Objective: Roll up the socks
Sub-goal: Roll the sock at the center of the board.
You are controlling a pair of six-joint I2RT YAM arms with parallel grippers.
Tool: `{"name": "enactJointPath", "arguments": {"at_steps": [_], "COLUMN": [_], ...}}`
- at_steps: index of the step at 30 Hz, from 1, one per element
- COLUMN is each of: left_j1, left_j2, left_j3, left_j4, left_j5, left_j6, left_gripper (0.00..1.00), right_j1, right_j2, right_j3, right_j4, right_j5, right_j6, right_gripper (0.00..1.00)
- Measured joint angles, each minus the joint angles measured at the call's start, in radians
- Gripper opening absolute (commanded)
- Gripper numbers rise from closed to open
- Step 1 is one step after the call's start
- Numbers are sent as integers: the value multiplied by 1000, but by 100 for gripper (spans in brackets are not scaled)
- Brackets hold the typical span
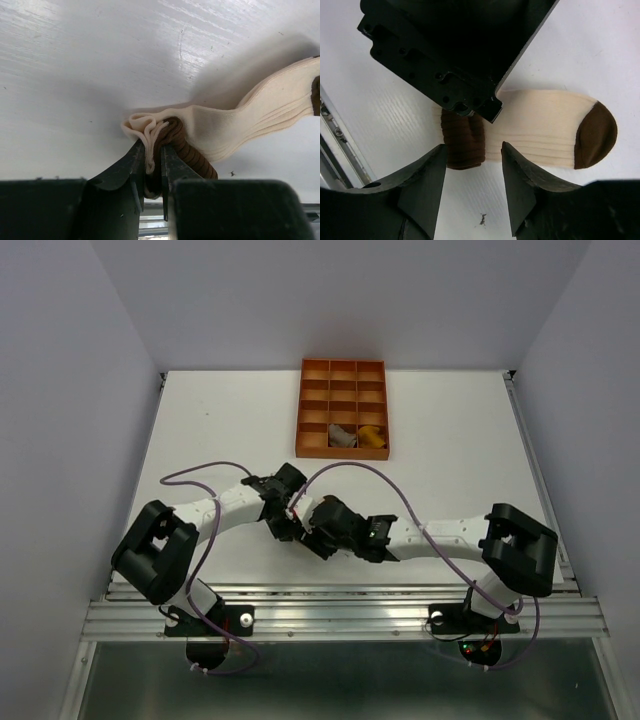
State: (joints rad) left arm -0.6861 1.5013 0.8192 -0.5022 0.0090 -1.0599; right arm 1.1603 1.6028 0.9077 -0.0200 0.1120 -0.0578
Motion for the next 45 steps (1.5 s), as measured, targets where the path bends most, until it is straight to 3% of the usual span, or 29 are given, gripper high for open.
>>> {"name": "enactJointPath", "arguments": {"at_steps": [7,40,43,45], "left_j1": [13,-13,-13,-13], "left_j2": [0,-19,-21,-23], "left_j3": [1,-11,-13,-15], "left_j4": [-15,-20,-16,-14], "left_j5": [6,-22,-17,-14], "left_j6": [-2,-15,-16,-19], "left_gripper": [0,0,0,0], "right_j1": [13,21,21,26], "right_j2": [27,51,63,74], "right_j3": [8,-130,-138,-142], "right_j4": [29,272,276,279], "right_j5": [56,13,15,23], "right_j6": [2,164,171,181], "right_gripper": [54,49,36,9]}}
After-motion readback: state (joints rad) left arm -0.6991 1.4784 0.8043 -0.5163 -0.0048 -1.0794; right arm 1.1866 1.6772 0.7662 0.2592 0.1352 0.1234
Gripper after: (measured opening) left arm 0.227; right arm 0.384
